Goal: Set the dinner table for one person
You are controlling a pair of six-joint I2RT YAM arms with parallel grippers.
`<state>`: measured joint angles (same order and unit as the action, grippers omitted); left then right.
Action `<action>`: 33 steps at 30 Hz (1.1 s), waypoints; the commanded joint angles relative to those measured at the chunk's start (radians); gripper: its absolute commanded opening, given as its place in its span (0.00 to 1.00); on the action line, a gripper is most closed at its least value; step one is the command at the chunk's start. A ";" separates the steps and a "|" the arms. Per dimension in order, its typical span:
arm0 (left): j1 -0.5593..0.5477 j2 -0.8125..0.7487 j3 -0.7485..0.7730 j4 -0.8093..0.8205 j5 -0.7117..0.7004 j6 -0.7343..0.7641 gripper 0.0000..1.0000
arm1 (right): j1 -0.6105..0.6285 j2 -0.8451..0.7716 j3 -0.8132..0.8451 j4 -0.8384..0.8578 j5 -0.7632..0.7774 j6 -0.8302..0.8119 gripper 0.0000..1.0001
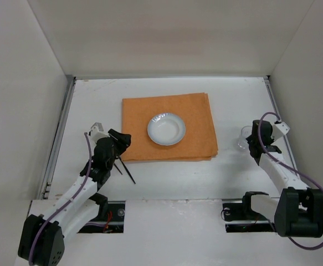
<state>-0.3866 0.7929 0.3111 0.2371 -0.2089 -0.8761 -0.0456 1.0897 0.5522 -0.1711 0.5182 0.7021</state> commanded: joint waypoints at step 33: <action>0.041 0.083 -0.073 0.266 0.017 0.080 0.44 | 0.422 0.778 1.037 -0.048 -0.109 -0.283 0.10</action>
<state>-0.3450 0.8829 0.2417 0.4412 -0.1814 -0.8177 0.3801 1.8538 1.4883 -0.2096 0.4145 0.4580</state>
